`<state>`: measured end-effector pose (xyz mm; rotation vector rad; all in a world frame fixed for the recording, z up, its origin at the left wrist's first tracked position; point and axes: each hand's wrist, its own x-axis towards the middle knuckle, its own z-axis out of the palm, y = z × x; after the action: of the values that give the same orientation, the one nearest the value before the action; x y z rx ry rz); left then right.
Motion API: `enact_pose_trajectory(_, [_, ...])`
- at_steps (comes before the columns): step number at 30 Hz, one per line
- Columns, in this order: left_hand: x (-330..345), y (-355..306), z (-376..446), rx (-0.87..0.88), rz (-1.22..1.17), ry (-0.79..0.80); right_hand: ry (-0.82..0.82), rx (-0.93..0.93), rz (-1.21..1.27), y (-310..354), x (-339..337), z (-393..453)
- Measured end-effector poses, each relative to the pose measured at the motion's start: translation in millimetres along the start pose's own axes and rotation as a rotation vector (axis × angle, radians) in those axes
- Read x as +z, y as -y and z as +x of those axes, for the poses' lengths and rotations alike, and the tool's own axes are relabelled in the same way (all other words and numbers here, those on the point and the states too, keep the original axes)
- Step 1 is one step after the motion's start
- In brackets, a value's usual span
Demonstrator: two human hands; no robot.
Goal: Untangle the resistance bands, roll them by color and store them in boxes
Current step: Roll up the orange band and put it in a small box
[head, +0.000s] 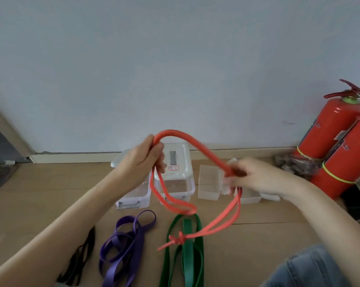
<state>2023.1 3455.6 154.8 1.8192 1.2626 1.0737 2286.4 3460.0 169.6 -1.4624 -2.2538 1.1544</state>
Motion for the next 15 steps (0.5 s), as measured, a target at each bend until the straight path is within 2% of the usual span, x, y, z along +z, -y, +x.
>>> enact_pose_trajectory(2, [8, -18, -5, 0.097, 0.037, 0.123, 0.083, 0.041, -0.068, 5, 14, 1])
enact_pose_trajectory(5, [36, -28, -11, 0.184, 0.256, 0.301, 0.039, -0.125, 0.079, 20, 27, 6])
enact_pose_trajectory(8, [41, -18, -10, 0.153, 0.248, 0.325, -0.034, -0.222, 0.095, 28, 25, 7])
enact_pose_trajectory(12, [48, 8, -15, 0.092, 0.197, 0.349, -0.111, -0.266, 0.43, 26, 14, 6])
enact_pose_trajectory(15, [56, 37, -28, -0.058, 0.32, 0.431, -0.291, -0.313, 0.769, 20, 1, 8])
